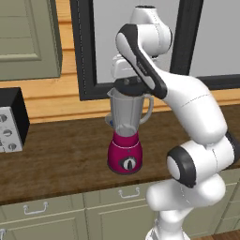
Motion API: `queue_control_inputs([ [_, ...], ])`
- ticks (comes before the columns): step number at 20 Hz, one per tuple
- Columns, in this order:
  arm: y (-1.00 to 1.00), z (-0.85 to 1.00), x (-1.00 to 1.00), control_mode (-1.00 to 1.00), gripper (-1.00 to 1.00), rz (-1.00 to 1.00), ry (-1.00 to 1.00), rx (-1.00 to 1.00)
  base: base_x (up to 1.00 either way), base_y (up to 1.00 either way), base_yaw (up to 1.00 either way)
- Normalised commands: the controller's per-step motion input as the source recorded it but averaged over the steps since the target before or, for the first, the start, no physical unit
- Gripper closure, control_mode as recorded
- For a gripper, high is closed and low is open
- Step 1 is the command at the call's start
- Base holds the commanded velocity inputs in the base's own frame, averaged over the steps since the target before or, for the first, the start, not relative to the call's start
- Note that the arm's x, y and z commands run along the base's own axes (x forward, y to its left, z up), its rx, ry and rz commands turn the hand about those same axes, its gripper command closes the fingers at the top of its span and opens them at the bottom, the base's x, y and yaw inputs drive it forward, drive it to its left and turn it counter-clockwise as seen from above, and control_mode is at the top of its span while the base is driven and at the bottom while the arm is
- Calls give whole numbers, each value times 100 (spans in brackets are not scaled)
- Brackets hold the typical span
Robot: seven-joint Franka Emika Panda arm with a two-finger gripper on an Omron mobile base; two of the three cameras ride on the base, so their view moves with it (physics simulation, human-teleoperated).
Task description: Close the lid blender by securely placing the lid on top.
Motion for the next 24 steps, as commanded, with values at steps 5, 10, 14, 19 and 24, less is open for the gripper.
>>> queue_control_inputs([
  [5,1,-19,30,-100,100,0,0,0,0,0,0],
  [10,0,-44,0,-100,100,0,1,0,0,0,0],
  [14,0,-45,0,-100,100,0,7,0,0,0,0],
  [19,4,-10,0,-100,100,0,2,0,0,0,0],
  [24,25,-23,22,-100,100,0,0,-1,0,0,0],
])
